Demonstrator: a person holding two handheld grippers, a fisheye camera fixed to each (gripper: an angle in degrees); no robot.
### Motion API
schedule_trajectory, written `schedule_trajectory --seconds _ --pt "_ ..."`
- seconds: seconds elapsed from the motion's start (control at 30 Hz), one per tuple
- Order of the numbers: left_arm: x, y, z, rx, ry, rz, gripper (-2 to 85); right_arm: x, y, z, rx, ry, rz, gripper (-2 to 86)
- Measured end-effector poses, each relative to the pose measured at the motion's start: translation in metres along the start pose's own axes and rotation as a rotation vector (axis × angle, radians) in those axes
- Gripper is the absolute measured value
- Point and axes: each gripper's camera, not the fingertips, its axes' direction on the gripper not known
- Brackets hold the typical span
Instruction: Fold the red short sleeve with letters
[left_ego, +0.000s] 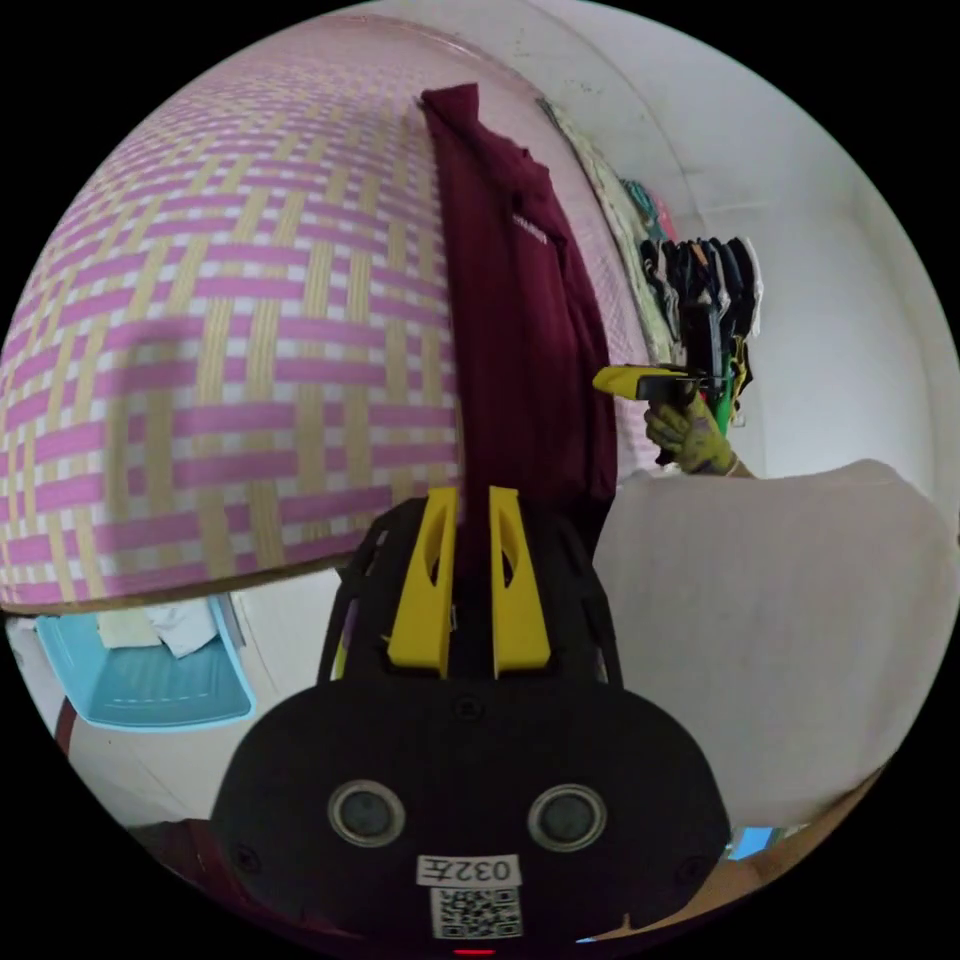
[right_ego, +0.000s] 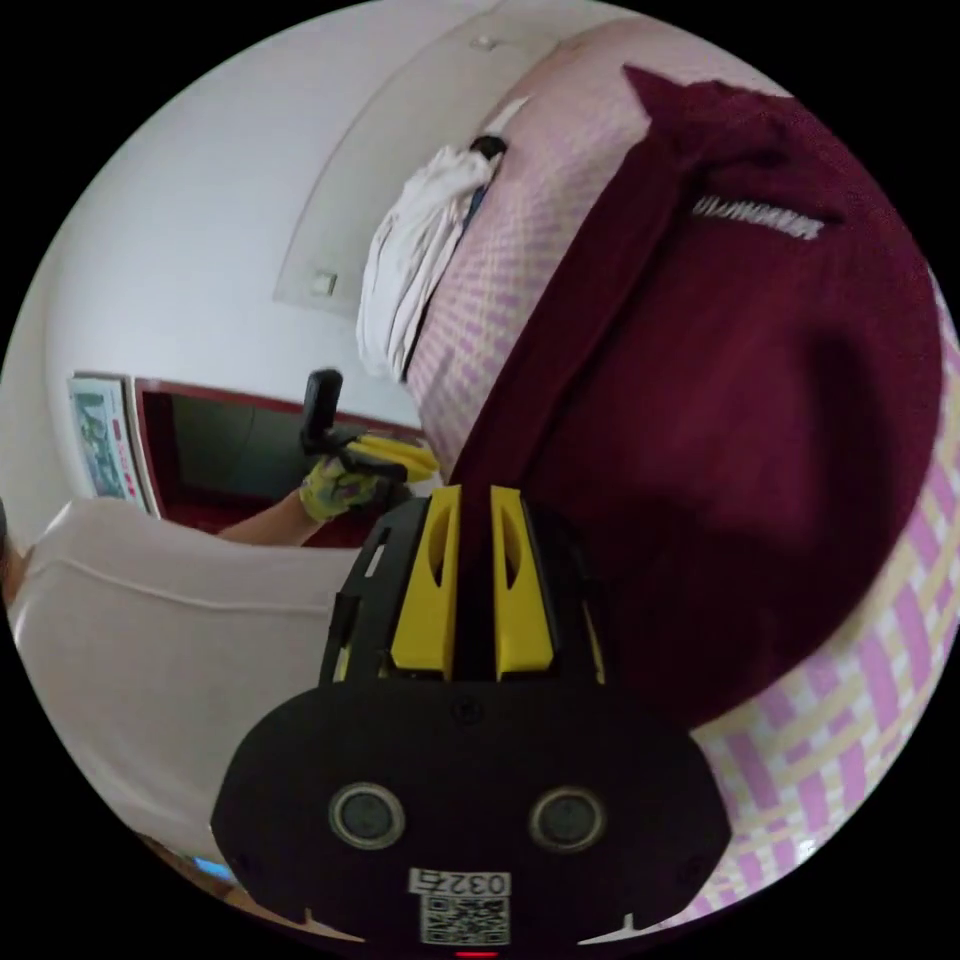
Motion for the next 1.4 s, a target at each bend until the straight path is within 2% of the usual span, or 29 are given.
schedule_trajectory --seconds 0.17,0.27,0.43,0.6,0.67,0.77,0.87,0.93,1.0,1.07,1.13,1.27,1.4 --pt "-0.019 -0.095 -0.015 0.18 0.089 0.009 1.6 0.048 -0.031 -0.085 0.32 0.07 0.188 6.5" --pt "-0.031 -0.162 -0.004 0.226 0.152 -0.005 1.7 0.069 -0.056 -0.109 0.41 0.082 0.264 7.0" --pt "-0.064 -0.267 0.018 0.241 0.179 -0.098 1.8 0.094 -0.102 -0.117 0.419 0.127 0.325 9.1" --pt "-0.097 -0.346 0.03 0.295 0.207 -0.191 1.8 0.111 -0.143 -0.106 0.339 0.207 0.314 7.9" --pt "-0.107 -0.382 0.039 0.286 0.219 -0.191 1.9 0.106 -0.151 -0.107 0.365 0.176 0.245 1.2" --pt "-0.114 -0.423 0.05 0.266 0.221 -0.167 1.7 0.075 -0.143 -0.121 0.464 0.121 0.13 -0.4" --pt "-0.112 -0.458 0.062 0.259 0.258 -0.098 1.6 0.044 -0.121 -0.123 0.496 0.244 0.031 -0.1" --pt "-0.111 -0.478 0.071 0.234 0.242 -0.074 1.6 0.055 -0.112 -0.113 0.446 0.319 0.065 1.1" --pt "-0.113 -0.493 0.08 0.21 0.218 -0.058 1.3 0.087 -0.112 -0.106 0.359 0.273 0.167 5.2" --pt "-0.115 -0.506 0.088 0.197 0.194 -0.046 0.7 0.114 -0.111 -0.124 0.46 0.198 0.239 7.5" --pt "-0.116 -0.51 0.086 0.228 0.214 -0.025 0.5 0.125 -0.124 -0.14 0.517 0.224 0.267 7.9" --pt "-0.124 -0.51 0.079 0.307 0.264 -0.024 0.2 0.151 -0.183 -0.157 0.497 0.246 0.267 8.6" --pt "-0.134 -0.512 0.082 0.293 0.229 -0.04 -0.4 0.167 -0.23 -0.158 0.433 0.283 0.268 8.3"
